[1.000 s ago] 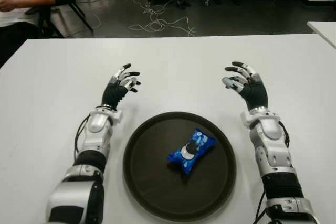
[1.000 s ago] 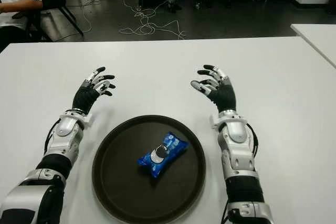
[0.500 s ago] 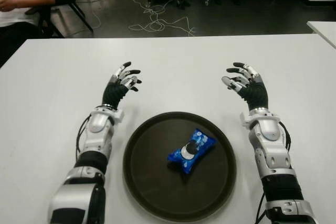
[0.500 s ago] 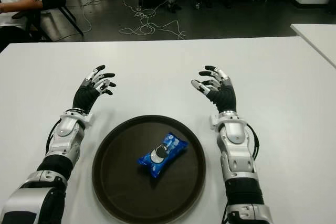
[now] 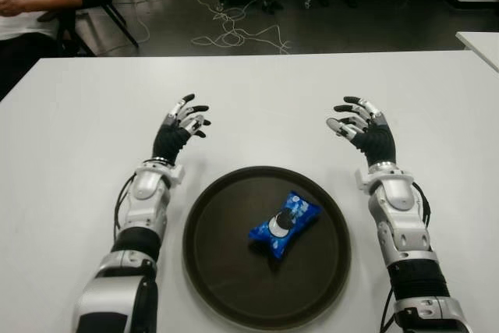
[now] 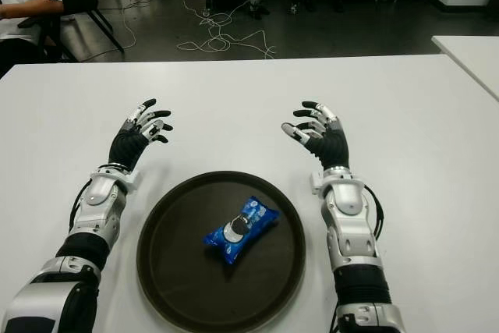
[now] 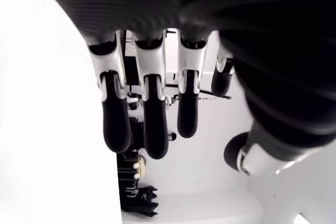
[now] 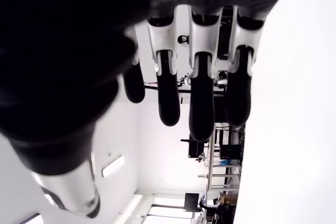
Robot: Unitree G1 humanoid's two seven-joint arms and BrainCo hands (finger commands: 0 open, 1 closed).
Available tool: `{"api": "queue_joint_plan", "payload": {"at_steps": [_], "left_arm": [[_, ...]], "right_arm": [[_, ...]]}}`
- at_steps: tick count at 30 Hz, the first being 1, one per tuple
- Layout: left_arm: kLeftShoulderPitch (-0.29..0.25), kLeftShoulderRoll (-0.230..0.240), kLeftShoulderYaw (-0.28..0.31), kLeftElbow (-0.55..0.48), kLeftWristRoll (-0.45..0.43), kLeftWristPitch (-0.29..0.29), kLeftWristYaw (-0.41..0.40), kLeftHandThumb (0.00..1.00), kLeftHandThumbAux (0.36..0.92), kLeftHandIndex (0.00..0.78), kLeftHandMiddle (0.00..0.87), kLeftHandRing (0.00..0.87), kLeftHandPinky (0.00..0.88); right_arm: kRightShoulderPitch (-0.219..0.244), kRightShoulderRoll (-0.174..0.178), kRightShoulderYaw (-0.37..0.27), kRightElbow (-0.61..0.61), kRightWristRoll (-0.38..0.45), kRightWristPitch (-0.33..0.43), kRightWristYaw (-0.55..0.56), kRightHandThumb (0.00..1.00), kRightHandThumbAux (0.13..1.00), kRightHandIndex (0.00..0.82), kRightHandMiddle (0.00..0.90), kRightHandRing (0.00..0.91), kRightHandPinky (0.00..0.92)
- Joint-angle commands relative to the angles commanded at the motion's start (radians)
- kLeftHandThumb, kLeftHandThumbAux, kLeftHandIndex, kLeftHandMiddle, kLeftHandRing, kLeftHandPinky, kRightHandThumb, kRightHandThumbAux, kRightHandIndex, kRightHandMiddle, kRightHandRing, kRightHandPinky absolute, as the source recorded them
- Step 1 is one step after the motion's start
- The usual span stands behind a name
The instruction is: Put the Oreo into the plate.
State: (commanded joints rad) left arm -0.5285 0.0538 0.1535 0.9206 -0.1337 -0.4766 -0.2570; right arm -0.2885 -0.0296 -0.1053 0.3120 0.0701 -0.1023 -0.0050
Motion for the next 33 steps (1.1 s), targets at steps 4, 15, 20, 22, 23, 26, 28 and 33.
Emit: {"api": "queue_joint_plan", "payload": {"at_steps": [4, 15, 20, 22, 23, 26, 28, 33], "left_arm": [[0.001, -0.001, 0.000, 0.003, 0.006, -0.017, 0.015, 0.247, 0.661, 0.117, 0.272, 0.348, 0.451], [0.014, -0.006, -0.012, 0.005, 0.057, -0.097, 0.130, 0.256, 0.686, 0.121, 0.200, 0.250, 0.352], [0.015, -0.001, -0.025, 0.019, 0.096, -0.148, 0.183, 0.239, 0.690, 0.116, 0.166, 0.212, 0.308], [0.016, 0.004, -0.033, 0.027, 0.120, -0.174, 0.208, 0.229, 0.685, 0.112, 0.159, 0.201, 0.287], [0.016, 0.007, -0.036, 0.032, 0.130, -0.184, 0.218, 0.218, 0.680, 0.109, 0.155, 0.195, 0.274], [0.014, 0.013, -0.044, 0.047, 0.162, -0.212, 0.253, 0.198, 0.670, 0.103, 0.150, 0.188, 0.251], [0.012, 0.019, -0.051, 0.058, 0.184, -0.231, 0.276, 0.189, 0.662, 0.099, 0.149, 0.182, 0.232], [0.007, 0.029, -0.064, 0.081, 0.218, -0.266, 0.313, 0.174, 0.652, 0.095, 0.150, 0.167, 0.186]], "right_arm": [[-0.005, -0.002, 0.001, 0.017, -0.007, -0.019, -0.008, 0.075, 0.782, 0.275, 0.372, 0.416, 0.459], [-0.016, -0.008, 0.004, 0.059, -0.038, -0.069, -0.025, 0.049, 0.751, 0.249, 0.329, 0.345, 0.377], [-0.017, -0.010, 0.007, 0.070, -0.047, -0.086, -0.033, 0.042, 0.758, 0.254, 0.329, 0.338, 0.372], [-0.017, -0.011, 0.009, 0.073, -0.050, -0.091, -0.035, 0.041, 0.758, 0.256, 0.331, 0.338, 0.372], [-0.017, -0.011, 0.009, 0.075, -0.052, -0.093, -0.037, 0.040, 0.759, 0.258, 0.332, 0.338, 0.372], [-0.017, -0.011, 0.011, 0.077, -0.062, -0.099, -0.043, 0.035, 0.760, 0.261, 0.334, 0.338, 0.373], [-0.018, -0.012, 0.011, 0.080, -0.067, -0.102, -0.047, 0.028, 0.756, 0.261, 0.334, 0.339, 0.371], [-0.020, -0.011, 0.011, 0.091, -0.072, -0.111, -0.051, 0.013, 0.743, 0.268, 0.333, 0.340, 0.370]]}}
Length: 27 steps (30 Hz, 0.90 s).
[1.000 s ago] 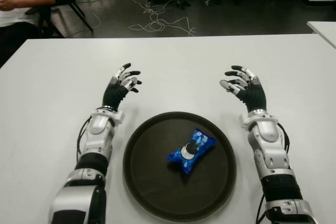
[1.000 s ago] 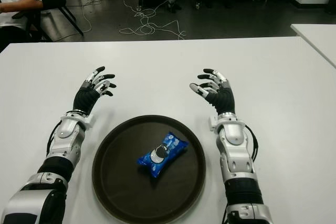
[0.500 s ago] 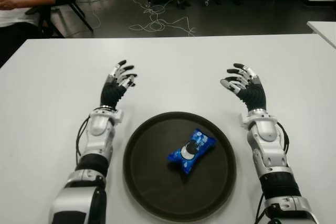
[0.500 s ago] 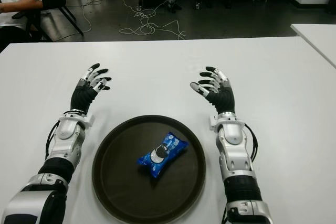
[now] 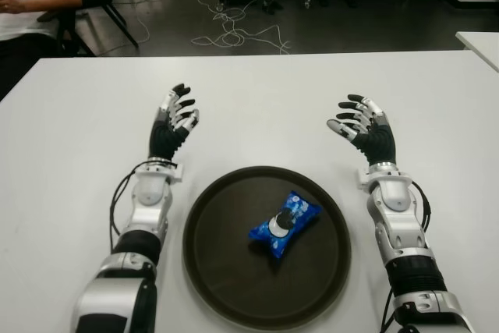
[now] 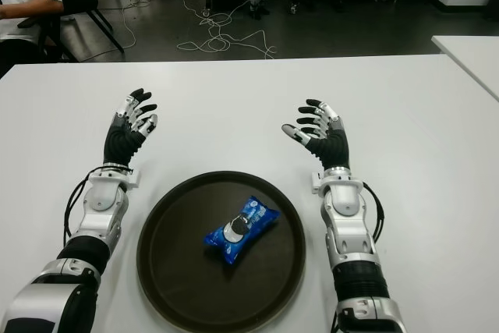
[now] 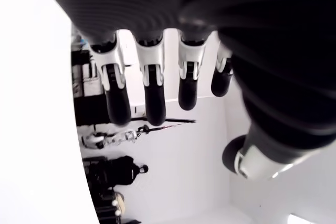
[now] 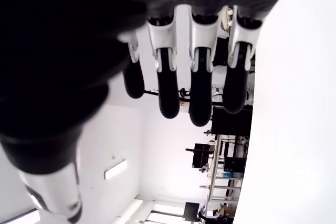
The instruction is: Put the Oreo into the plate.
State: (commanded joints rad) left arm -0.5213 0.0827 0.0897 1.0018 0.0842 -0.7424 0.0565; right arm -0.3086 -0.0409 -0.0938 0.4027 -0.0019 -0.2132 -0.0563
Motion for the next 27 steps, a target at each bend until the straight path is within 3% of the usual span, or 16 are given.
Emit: {"api": "queue_joint_plan", "payload": {"at_steps": [8, 27], "left_arm": [[-0.003, 0.012, -0.020, 0.024, 0.043, -0.056, 0.049, 0.142, 0.668, 0.088, 0.147, 0.143, 0.128], [-0.015, 0.019, -0.028, 0.055, 0.031, -0.074, 0.036, 0.148, 0.686, 0.104, 0.180, 0.163, 0.130]], "right_arm": [[-0.004, 0.002, -0.006, 0.022, 0.012, -0.026, 0.005, 0.004, 0.725, 0.276, 0.338, 0.348, 0.366], [-0.012, -0.001, -0.006, 0.043, 0.014, -0.053, 0.012, 0.002, 0.710, 0.266, 0.335, 0.345, 0.352]]}}
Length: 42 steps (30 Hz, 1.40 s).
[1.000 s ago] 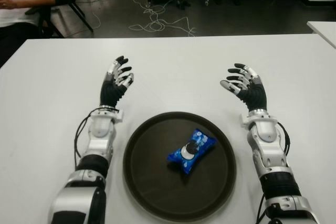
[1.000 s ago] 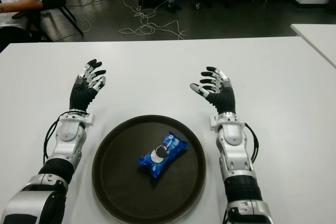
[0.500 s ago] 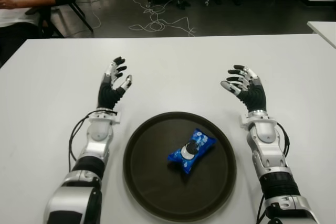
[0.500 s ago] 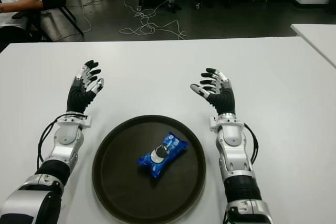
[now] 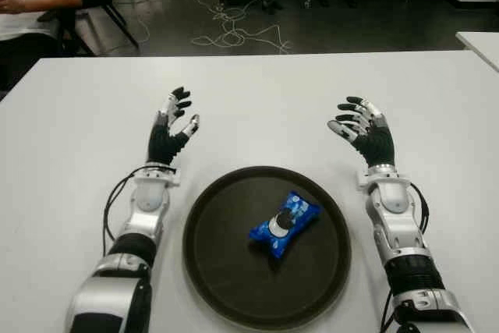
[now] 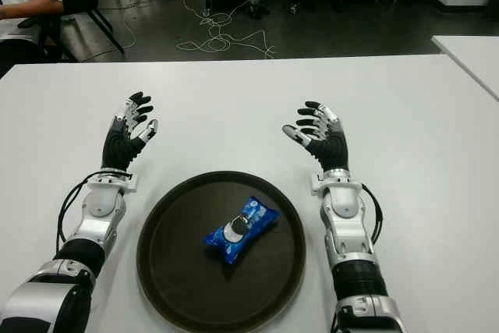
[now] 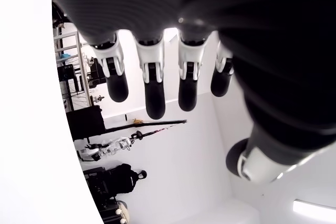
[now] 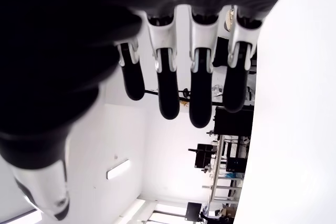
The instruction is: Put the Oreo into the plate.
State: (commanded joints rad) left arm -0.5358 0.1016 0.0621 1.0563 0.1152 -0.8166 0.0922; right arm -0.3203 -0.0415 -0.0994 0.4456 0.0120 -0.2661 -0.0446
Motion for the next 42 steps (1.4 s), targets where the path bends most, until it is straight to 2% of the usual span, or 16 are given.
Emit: {"api": "queue_joint_plan", "payload": {"at_steps": [8, 18, 42], "left_arm": [[-0.005, -0.002, 0.005, 0.009, -0.024, 0.001, -0.036, 0.173, 0.692, 0.109, 0.192, 0.179, 0.152], [-0.005, -0.004, 0.008, 0.009, -0.038, 0.009, -0.053, 0.155, 0.675, 0.105, 0.188, 0.181, 0.160], [-0.005, -0.001, -0.005, 0.006, -0.014, 0.029, -0.014, 0.142, 0.661, 0.105, 0.198, 0.186, 0.170]], "right_arm": [[0.000, -0.002, 0.004, -0.003, -0.009, 0.001, -0.005, 0.009, 0.727, 0.276, 0.337, 0.343, 0.352], [-0.002, 0.000, 0.001, 0.006, -0.003, -0.008, -0.002, 0.020, 0.721, 0.269, 0.337, 0.352, 0.364], [0.000, -0.003, 0.005, 0.014, -0.006, -0.019, 0.003, 0.007, 0.742, 0.250, 0.325, 0.337, 0.349]]}}
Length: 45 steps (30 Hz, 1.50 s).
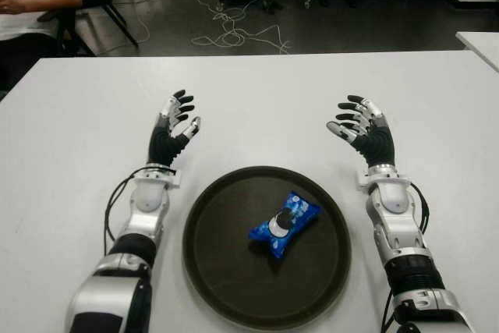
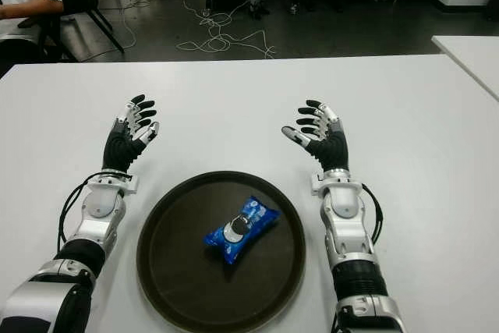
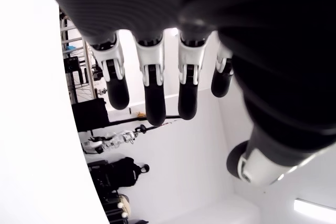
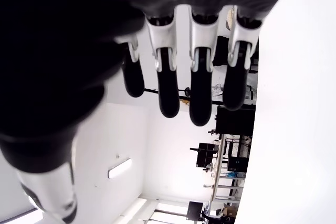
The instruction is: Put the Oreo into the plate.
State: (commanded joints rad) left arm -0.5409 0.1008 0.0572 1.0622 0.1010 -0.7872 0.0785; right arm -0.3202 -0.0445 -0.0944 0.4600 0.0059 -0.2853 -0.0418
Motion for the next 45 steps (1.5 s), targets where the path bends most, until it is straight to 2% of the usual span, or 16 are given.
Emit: {"api": "queue_joint_plan", "payload": {"at_steps": [14, 25, 31, 45], "left_arm": [[-0.008, -0.001, 0.000, 0.005, -0.001, -0.001, -0.002, 0.139, 0.668, 0.108, 0.197, 0.188, 0.174], [-0.012, 0.000, 0.005, 0.014, -0.015, -0.008, -0.022, 0.164, 0.673, 0.116, 0.203, 0.195, 0.191], [-0.012, 0.004, 0.001, 0.017, -0.006, -0.005, -0.018, 0.173, 0.678, 0.120, 0.202, 0.190, 0.171], [-0.012, 0.006, 0.000, 0.018, -0.008, 0.004, -0.024, 0.165, 0.666, 0.115, 0.206, 0.195, 0.164]], "right_arm": [[-0.015, -0.004, 0.001, 0.029, -0.010, -0.014, -0.009, 0.011, 0.751, 0.261, 0.331, 0.339, 0.346], [-0.020, 0.000, -0.003, 0.056, 0.007, -0.058, 0.011, 0.016, 0.758, 0.263, 0.337, 0.346, 0.357], [-0.022, 0.000, -0.004, 0.065, 0.004, -0.068, 0.006, 0.033, 0.742, 0.251, 0.331, 0.343, 0.357], [-0.021, -0.003, -0.001, 0.066, -0.001, -0.060, 0.005, 0.037, 0.739, 0.256, 0.334, 0.349, 0.361]]}}
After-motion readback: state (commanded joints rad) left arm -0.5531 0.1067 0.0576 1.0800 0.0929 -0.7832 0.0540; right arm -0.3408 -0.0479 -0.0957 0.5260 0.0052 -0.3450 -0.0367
